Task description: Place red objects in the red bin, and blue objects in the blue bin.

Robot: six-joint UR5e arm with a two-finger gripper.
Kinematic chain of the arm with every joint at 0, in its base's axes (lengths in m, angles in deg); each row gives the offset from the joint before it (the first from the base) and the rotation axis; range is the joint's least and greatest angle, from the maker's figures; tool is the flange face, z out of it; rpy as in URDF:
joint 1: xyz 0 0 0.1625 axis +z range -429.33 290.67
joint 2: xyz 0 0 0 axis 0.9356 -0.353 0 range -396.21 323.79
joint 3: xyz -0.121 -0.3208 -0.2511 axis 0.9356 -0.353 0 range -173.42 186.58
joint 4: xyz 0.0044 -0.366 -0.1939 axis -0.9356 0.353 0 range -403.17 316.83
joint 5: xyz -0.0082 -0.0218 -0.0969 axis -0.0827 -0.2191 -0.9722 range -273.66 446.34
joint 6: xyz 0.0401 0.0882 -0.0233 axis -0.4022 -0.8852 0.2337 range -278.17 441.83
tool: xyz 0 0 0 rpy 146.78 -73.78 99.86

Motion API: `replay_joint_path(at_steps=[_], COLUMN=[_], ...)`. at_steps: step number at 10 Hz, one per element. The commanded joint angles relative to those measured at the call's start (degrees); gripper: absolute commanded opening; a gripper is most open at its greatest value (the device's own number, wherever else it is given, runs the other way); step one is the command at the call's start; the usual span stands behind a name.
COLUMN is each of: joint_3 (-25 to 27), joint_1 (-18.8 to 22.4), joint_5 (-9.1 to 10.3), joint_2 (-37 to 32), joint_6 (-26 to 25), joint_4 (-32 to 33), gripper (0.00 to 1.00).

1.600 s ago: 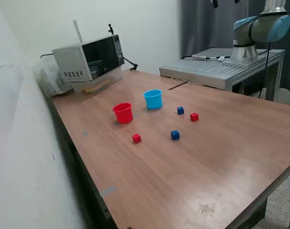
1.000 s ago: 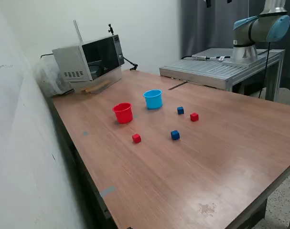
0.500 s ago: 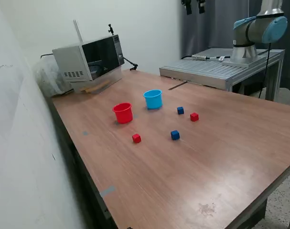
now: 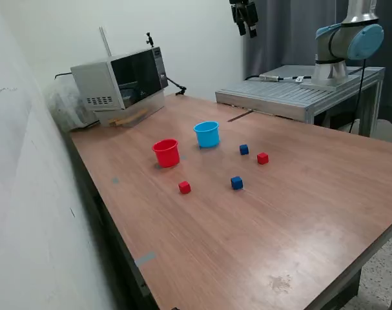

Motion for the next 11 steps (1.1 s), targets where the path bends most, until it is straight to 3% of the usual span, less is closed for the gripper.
replay_joint_path(at_steps=[1,3,5,11], joint_3=[0.43,0.26,-0.44,-11.24], joint_1=[0.05,0.83,3.29,9.53], joint_5=[0.29,0.47,0.3,0.47], joint_2=[-0.09,0.43,3.85,12.9], joint_6=[-0.68,-4.11,-3.42,-2.45], joint_4=[2.41,4.78,5.67,7.51], gripper=[1.0,1.0,1.0,1.0])
